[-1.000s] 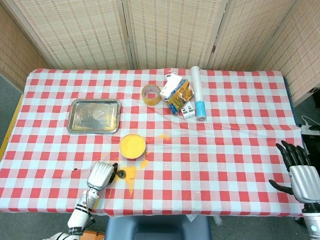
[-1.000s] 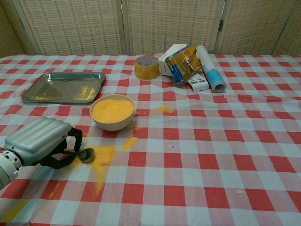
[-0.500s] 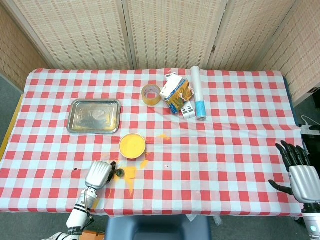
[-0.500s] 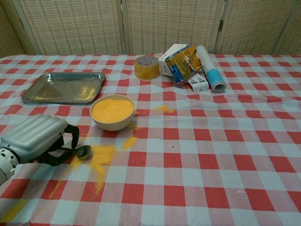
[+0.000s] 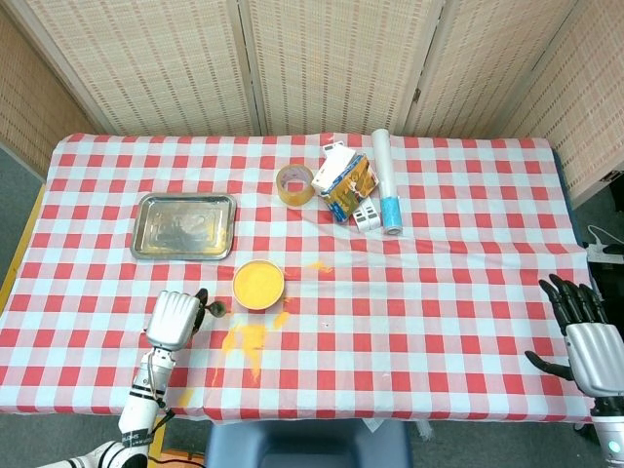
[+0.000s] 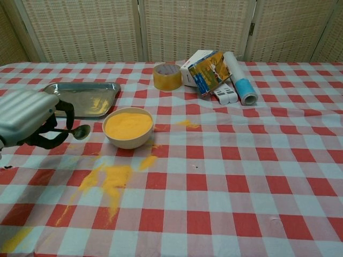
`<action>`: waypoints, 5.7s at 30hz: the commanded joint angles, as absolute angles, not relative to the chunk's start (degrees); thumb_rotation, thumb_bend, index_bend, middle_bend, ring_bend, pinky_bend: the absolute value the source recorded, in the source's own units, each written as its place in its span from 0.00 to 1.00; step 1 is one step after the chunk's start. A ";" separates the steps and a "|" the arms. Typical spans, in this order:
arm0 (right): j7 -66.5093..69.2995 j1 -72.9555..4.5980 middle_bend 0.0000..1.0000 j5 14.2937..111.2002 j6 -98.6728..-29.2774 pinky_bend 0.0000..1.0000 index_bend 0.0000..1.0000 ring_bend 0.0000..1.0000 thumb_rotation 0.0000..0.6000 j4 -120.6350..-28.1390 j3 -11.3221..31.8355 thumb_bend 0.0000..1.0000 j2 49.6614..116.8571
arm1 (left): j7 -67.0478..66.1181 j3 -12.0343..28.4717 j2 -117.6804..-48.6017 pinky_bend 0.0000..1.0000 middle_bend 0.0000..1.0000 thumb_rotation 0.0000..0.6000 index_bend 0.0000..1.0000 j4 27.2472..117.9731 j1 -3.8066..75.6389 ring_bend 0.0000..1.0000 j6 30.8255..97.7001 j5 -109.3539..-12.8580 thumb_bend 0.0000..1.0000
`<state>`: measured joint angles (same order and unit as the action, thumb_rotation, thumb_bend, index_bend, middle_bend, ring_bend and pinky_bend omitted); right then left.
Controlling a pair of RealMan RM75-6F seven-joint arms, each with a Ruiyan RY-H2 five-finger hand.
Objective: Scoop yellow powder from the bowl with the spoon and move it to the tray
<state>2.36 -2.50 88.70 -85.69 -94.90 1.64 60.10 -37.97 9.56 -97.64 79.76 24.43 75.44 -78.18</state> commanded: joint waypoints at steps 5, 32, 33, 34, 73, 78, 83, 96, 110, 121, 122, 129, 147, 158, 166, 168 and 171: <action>3.76 -2.09 0.00 89.52 -86.63 0.00 0.00 0.00 1.00 -95.09 1.46 0.04 59.31 | -48.11 14.15 -97.56 1.00 1.00 1.00 0.63 82.97 28.65 1.00 75.35 -74.61 0.47; 10.67 -2.02 0.00 88.99 -86.32 0.00 0.00 0.00 1.00 -94.27 1.73 0.04 56.66 | -65.04 17.20 -111.48 1.00 1.00 1.00 0.59 73.02 40.79 1.00 71.84 -64.37 0.46; 10.72 -1.99 0.00 88.88 -86.41 0.00 0.00 0.00 1.00 -94.24 1.81 0.04 56.65 | -64.87 17.01 -111.56 1.00 1.00 1.00 0.59 72.75 40.81 1.00 71.87 -64.28 0.46; 10.79 -1.95 0.00 88.80 -86.48 0.00 0.00 0.00 1.00 -94.24 1.86 0.04 56.64 | -64.75 16.79 -111.63 1.00 1.00 1.00 0.58 72.52 40.81 1.00 71.87 -64.16 0.46; 5.94 -0.61 0.00 92.60 -89.58 0.00 0.00 0.00 1.00 -95.01 0.67 0.04 58.03 | -32.85 3.60 -98.83 1.00 1.00 1.00 0.18 77.16 32.22 1.00 77.18 -78.53 0.41; 4.83 -0.58 0.00 92.50 -89.46 0.00 0.00 0.00 1.00 -95.03 0.64 0.04 58.40 | -27.50 3.13 -96.60 1.00 1.00 1.00 0.16 77.00 31.90 1.00 74.40 -78.88 0.39; 3.59 -0.71 0.00 92.32 -89.12 0.00 0.00 0.00 1.00 -95.05 0.69 0.04 58.86 | -19.11 2.82 -97.10 1.00 1.00 1.00 0.26 70.91 31.64 1.00 75.31 -82.53 0.39; 1.28 -0.67 0.00 92.83 -88.75 0.00 0.00 0.00 1.00 -95.59 0.17 0.04 59.53 | -3.20 2.07 -108.28 1.00 1.00 1.00 0.39 40.33 32.91 1.00 83.38 -91.63 0.41; 0.92 -0.60 0.00 93.02 -88.80 0.00 0.00 0.00 1.00 -95.77 0.02 0.04 59.62 | 2.63 1.87 -115.11 1.00 1.00 1.00 0.43 26.49 33.87 1.00 83.50 -92.37 0.42; 1.39 -0.20 0.00 93.01 -89.53 0.00 0.00 0.00 1.00 -95.76 0.06 0.04 59.29 | 3.61 1.75 -117.18 1.00 1.00 1.00 0.43 20.85 34.56 1.00 83.51 -92.26 0.43; 1.40 -0.17 0.00 93.04 -89.57 0.00 0.00 0.00 1.00 -95.76 0.04 0.04 59.27 | 3.75 1.56 -117.27 1.00 1.00 1.00 0.43 20.51 34.46 1.00 83.81 -92.40 0.43; 1.31 -0.13 0.00 93.19 -89.56 0.00 0.00 0.00 1.00 -95.87 -0.05 0.04 59.27 | 4.42 1.22 -117.87 1.00 1.00 1.00 0.46 18.91 34.30 1.00 83.65 -92.27 0.44; 1.17 -0.21 0.00 92.97 -89.33 0.00 0.00 0.00 1.00 -95.92 0.07 0.04 59.30 | 3.92 0.93 -119.01 1.00 1.00 1.00 0.47 15.72 34.68 1.00 82.88 -91.66 0.45; 1.42 -0.25 0.00 92.83 -89.21 0.00 0.00 0.00 1.00 -95.95 0.12 0.04 59.21 | 3.88 0.99 -119.26 1.00 1.00 1.00 0.49 15.32 34.99 1.00 83.05 -91.27 0.46; 1.25 -0.29 0.00 92.77 -89.07 0.00 0.00 0.00 1.00 -95.97 0.12 0.04 59.27 | 3.55 1.03 -119.15 1.00 1.00 1.00 0.49 15.44 35.11 1.00 82.79 -90.97 0.46; 1.27 -0.31 0.00 92.73 -89.04 0.00 0.00 0.00 1.00 -95.98 0.14 0.04 59.26 | 3.53 1.06 -119.13 1.00 1.00 1.00 0.49 15.53 35.14 1.00 82.77 -90.90 0.46; 1.34 -0.28 0.00 92.75 -89.12 0.00 0.00 0.00 1.00 -95.97 0.15 0.04 59.23 | 3.36 1.02 -119.14 1.00 1.00 1.00 0.50 15.63 35.12 1.00 82.50 -90.82 0.46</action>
<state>1.34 -0.28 92.75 -89.13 -95.97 0.15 59.23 3.37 1.03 -119.14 15.61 35.12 82.52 -90.83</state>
